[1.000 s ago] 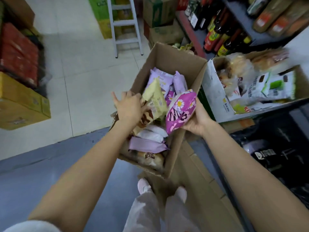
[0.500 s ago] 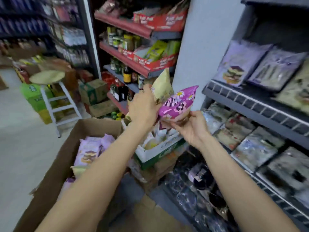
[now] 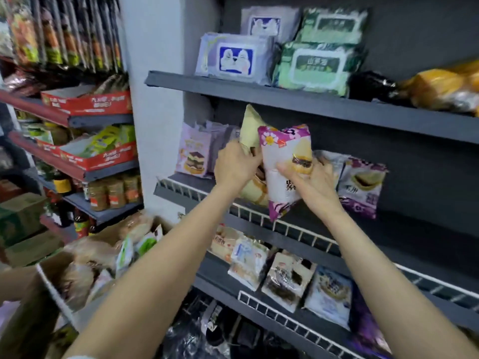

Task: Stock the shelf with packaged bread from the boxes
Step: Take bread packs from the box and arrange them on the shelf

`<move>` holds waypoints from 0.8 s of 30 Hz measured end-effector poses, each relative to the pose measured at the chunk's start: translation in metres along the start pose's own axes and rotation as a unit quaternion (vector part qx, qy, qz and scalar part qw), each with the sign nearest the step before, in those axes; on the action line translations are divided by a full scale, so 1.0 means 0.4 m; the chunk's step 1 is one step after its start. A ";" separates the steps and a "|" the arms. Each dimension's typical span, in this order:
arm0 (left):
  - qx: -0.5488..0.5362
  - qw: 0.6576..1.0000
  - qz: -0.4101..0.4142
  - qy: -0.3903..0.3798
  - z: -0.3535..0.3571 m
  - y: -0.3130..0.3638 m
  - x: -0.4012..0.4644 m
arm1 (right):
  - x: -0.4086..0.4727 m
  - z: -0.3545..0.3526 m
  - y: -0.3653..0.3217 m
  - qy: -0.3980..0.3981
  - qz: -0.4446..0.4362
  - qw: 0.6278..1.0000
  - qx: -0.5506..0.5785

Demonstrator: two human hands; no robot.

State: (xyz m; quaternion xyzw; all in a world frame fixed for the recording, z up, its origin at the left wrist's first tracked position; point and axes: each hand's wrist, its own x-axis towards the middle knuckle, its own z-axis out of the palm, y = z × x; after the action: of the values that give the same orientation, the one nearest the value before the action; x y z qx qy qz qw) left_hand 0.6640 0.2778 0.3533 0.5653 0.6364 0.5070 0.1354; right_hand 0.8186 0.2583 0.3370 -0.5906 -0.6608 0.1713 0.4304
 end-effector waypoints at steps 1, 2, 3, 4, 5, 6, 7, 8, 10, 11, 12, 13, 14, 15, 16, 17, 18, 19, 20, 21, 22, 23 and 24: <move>-0.008 1.000 -0.009 -0.008 0.031 0.019 0.003 | 0.014 -0.022 0.018 0.020 0.006 1.000 0.022; -0.017 1.000 -0.016 -0.018 0.061 0.032 0.009 | 0.025 -0.042 0.034 0.039 0.008 0.998 0.047; -0.028 0.999 -0.023 -0.031 0.087 0.039 0.017 | 0.034 -0.056 0.050 0.052 0.009 0.997 0.062; -0.039 0.998 -0.028 -0.046 0.110 0.037 0.031 | 0.043 -0.066 0.066 0.063 0.005 0.996 0.066; -0.051 0.996 -0.035 -0.058 0.128 0.032 0.046 | 0.051 -0.074 0.082 0.070 0.009 0.995 0.067; -0.069 0.994 -0.042 -0.072 0.144 0.019 0.065 | 0.062 -0.079 0.100 0.081 0.011 0.994 0.071; -0.098 0.990 -0.049 -0.089 0.155 0.004 0.082 | 0.074 -0.081 0.116 0.094 0.014 0.992 0.077; -0.137 0.984 -0.054 -0.104 0.164 -0.011 0.098 | 0.085 -0.083 0.129 0.111 0.019 0.990 0.087; -0.189 0.972 -0.057 -0.131 0.178 -0.042 0.123 | 0.105 -0.084 0.146 0.145 0.038 0.983 0.105; -0.189 0.969 -0.053 -0.148 0.181 -0.054 0.133 | 0.114 -0.083 0.150 0.157 0.039 0.980 0.114; -0.179 0.969 -0.048 -0.162 0.187 -0.066 0.147 | 0.121 -0.082 0.153 0.163 0.034 0.979 0.118; -0.171 0.970 -0.037 -0.167 0.194 -0.077 0.162 | 0.129 -0.078 0.155 0.164 0.030 0.979 0.116; -0.166 0.971 -0.035 -0.167 0.204 -0.086 0.177 | 0.138 -0.072 0.157 0.162 0.028 0.980 0.109; -0.155 0.972 -0.038 -0.170 0.213 -0.096 0.189 | 0.148 -0.065 0.158 0.159 0.031 0.982 0.099; -0.122 0.977 -0.045 -0.167 0.227 -0.114 0.204 | 0.158 -0.057 0.163 0.159 0.035 0.983 0.088; -0.077 0.983 -0.049 -0.162 0.240 -0.132 0.213 | 0.166 -0.049 0.168 0.159 0.038 0.983 0.085; -0.034 0.986 -0.049 -0.153 0.250 -0.149 0.219 | 0.173 -0.042 0.173 0.159 0.042 0.982 0.089; -0.008 0.989 -0.056 -0.137 0.262 -0.166 0.222 | 0.177 -0.036 0.175 0.159 0.045 0.982 0.093; 0.008 0.991 -0.060 -0.117 0.271 -0.173 0.221 | 0.179 -0.033 0.177 0.159 0.048 0.982 0.092; 0.027 0.995 -0.038 -0.087 0.277 -0.173 0.214 | 0.181 -0.030 0.182 0.160 0.054 0.982 0.084; 0.060 0.997 0.011 -0.056 0.281 -0.169 0.204 | 0.183 -0.030 0.189 0.161 0.061 0.982 0.076; 0.104 0.991 0.073 -0.031 0.286 -0.159 0.193 | 0.183 -0.032 0.195 0.163 0.070 0.982 0.069; 0.145 0.979 0.140 -0.016 0.293 -0.145 0.181 | 0.183 -0.035 0.204 0.167 0.078 0.981 0.065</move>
State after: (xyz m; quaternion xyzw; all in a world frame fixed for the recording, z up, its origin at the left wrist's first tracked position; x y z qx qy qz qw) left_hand 0.6942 0.4065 0.2835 0.6705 0.6155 0.4141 -0.0105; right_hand 0.8862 0.3420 0.3119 -0.6315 -0.5189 0.1456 0.5575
